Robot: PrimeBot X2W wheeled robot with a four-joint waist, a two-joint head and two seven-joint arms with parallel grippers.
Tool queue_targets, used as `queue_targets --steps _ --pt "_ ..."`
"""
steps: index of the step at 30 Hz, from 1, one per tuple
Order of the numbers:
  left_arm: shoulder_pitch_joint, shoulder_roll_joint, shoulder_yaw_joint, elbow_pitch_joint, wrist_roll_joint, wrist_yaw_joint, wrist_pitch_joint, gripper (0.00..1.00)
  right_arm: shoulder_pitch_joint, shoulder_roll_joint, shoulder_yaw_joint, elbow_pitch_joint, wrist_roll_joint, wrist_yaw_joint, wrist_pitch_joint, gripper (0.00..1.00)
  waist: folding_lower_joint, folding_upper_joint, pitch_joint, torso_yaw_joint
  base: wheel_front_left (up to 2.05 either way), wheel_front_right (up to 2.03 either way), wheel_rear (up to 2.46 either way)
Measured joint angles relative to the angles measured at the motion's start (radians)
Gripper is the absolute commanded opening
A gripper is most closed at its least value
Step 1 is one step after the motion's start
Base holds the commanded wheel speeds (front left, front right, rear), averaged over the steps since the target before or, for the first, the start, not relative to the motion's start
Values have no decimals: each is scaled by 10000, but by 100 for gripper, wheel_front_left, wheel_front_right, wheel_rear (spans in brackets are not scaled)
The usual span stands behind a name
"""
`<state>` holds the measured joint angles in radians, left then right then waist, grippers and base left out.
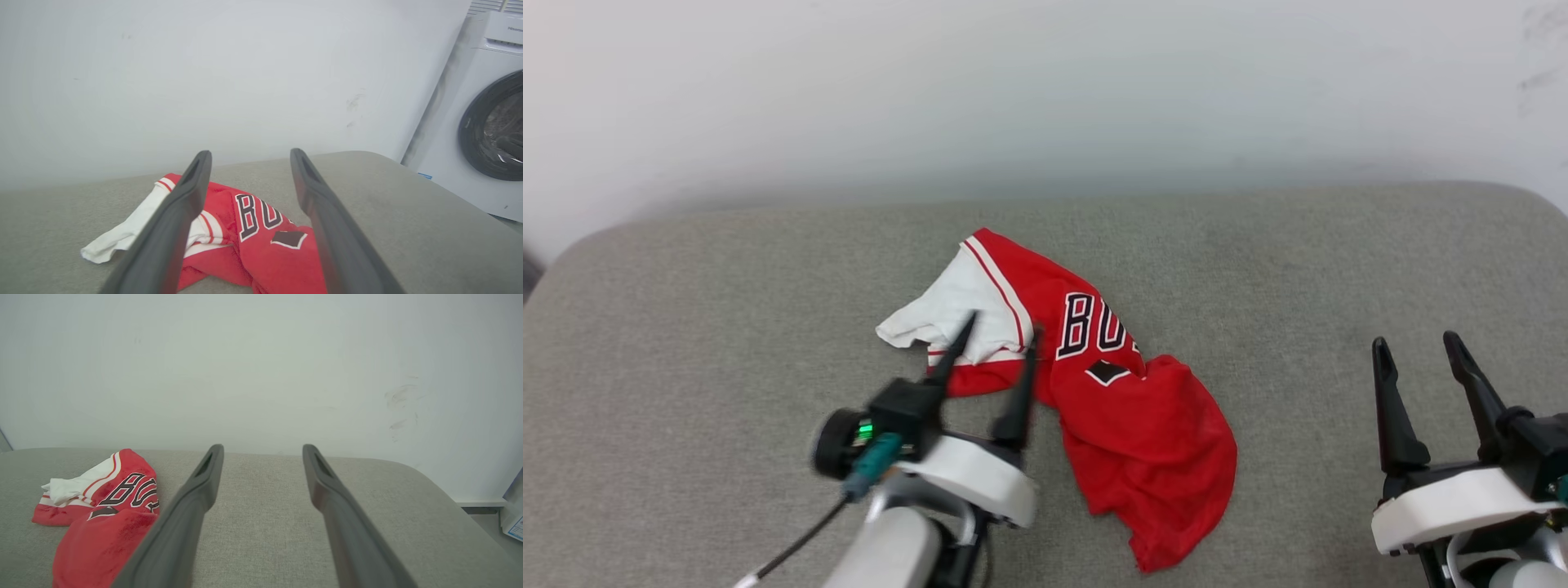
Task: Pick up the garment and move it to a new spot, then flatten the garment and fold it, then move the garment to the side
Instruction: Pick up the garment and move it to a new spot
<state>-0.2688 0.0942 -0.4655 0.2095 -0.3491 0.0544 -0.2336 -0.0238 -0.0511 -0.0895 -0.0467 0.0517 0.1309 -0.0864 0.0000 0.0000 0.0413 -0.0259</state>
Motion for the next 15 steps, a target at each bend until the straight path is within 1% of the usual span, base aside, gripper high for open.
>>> queue_targets --steps 4,8,11,15 --pt "353 443 821 6 -196 464 -113 100 291 2 -12 -79 94 0 157 100 0 0 -311 179 0 0 0" --pt "875 917 1605 -117 -353 780 -209 100 569 0 -36 -159 221 0 255 100 0 0 -518 293 0 0 0" --pt "1367 1200 1950 -224 -477 821 -242 100 769 0 -29 -188 389 0 316 100 0 0 -619 299 0 0 0" --pt "1675 1317 2046 -337 -512 780 -249 100 924 0 -6 -242 391 0 337 100 0 1 -638 291 0 0 0"
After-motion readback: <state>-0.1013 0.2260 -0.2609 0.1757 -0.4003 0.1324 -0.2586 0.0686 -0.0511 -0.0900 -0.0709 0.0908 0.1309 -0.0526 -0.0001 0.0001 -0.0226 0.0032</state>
